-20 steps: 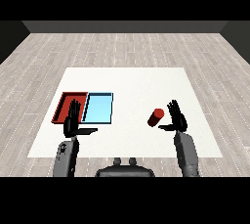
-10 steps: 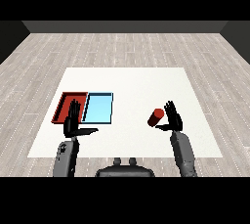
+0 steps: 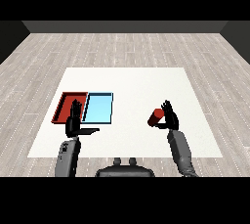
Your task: Pick the red can and put it in the red box
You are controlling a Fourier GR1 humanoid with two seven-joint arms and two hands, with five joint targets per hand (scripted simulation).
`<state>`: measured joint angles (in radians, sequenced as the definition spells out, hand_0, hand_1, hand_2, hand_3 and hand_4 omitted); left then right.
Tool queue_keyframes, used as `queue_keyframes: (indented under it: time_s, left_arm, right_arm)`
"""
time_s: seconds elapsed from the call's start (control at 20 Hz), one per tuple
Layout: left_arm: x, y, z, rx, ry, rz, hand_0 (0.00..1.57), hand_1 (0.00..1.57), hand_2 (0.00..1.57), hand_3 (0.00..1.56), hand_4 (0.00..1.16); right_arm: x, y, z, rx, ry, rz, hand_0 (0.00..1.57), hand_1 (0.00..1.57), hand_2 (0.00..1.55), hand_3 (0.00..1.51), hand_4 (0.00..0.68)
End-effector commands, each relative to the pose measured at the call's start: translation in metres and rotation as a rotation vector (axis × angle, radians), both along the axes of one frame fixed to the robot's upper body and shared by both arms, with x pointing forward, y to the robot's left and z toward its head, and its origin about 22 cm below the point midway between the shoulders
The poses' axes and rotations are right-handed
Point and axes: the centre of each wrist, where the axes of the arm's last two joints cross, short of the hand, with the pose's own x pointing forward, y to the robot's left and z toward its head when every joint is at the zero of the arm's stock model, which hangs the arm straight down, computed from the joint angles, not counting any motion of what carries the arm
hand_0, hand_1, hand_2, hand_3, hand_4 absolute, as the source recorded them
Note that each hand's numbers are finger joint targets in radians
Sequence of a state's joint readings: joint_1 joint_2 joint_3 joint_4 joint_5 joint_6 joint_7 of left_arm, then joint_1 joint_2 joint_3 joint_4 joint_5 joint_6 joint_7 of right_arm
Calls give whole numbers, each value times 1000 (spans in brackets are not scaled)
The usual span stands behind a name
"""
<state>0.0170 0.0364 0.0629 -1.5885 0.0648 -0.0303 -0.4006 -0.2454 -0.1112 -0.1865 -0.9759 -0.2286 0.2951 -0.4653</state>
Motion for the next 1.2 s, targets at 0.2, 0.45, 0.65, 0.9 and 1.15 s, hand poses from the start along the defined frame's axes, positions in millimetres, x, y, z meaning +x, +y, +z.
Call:
queue_keyframes:
  time_s: [0.2,0.45,0.65,0.9,1.15]
  left_arm:
    - [-11,14,4,-14,5,12,0,0,0,0,0]
    - [-21,17,1,6,-12,7,0,0,0,0,0]
    - [-25,12,4,-7,-3,3,0,0,0,0,0]
    - [-7,30,16,4,0,-7,0,0,0,0,0]
    - [-6,10,18,0,4,9,0,0,0,0,0]
  right_arm:
    - [13,-12,10,12,-10,14,0,0,0,0,0]
    - [7,-5,3,-26,2,20,0,0,0,0,0]
    - [24,3,4,-12,42,17,0,0,0,0,0]
    - [15,-5,5,-3,43,-1,0,0,0,0,0]
    - [41,11,12,-7,47,4,0,0,0,0,0]
